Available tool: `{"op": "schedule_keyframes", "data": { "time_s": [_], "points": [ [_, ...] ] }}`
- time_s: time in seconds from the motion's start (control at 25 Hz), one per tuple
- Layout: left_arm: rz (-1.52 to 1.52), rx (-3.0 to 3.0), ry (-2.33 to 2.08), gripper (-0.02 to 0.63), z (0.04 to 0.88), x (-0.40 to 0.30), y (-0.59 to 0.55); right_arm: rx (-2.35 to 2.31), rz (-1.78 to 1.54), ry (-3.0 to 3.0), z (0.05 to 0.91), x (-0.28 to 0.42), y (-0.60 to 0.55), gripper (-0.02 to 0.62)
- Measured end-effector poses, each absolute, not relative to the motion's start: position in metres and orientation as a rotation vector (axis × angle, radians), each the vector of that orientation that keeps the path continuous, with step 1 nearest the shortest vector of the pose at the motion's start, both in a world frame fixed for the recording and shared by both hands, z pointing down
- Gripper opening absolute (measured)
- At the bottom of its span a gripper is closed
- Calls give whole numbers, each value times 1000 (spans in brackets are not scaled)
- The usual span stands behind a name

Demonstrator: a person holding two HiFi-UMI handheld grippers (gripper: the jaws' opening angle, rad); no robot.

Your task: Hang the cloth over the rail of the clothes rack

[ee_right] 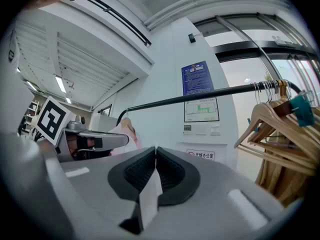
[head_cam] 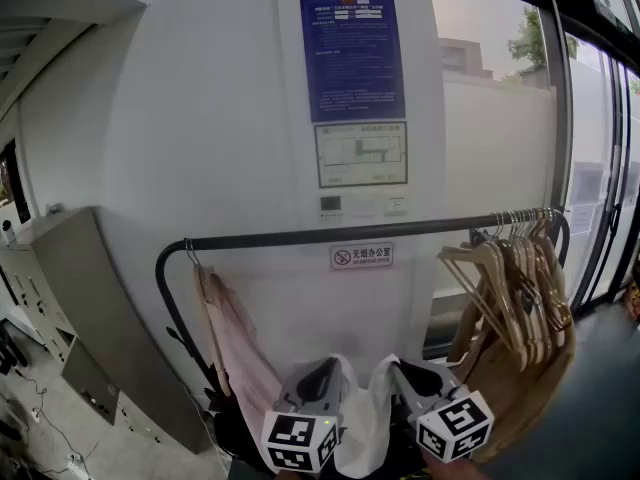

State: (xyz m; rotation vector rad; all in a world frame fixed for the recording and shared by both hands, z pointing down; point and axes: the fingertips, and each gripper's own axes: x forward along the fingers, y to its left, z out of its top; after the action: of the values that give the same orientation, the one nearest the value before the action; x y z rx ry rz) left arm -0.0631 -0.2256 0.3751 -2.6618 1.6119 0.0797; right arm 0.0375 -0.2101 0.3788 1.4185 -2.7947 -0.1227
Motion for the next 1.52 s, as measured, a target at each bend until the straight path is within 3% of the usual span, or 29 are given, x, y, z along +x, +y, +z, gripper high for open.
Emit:
{"op": "schedule_keyframes", "data": {
  "time_s": [0.88, 1.52],
  "points": [
    [92, -2681, 1581, 9, 359, -48, -235, 1376, -181, -2833, 358, 36, -215, 9],
    [192, -2430, 1468, 10, 160, 7, -249, 1203, -542, -2986, 163, 44, -229, 9]
  ]
}}
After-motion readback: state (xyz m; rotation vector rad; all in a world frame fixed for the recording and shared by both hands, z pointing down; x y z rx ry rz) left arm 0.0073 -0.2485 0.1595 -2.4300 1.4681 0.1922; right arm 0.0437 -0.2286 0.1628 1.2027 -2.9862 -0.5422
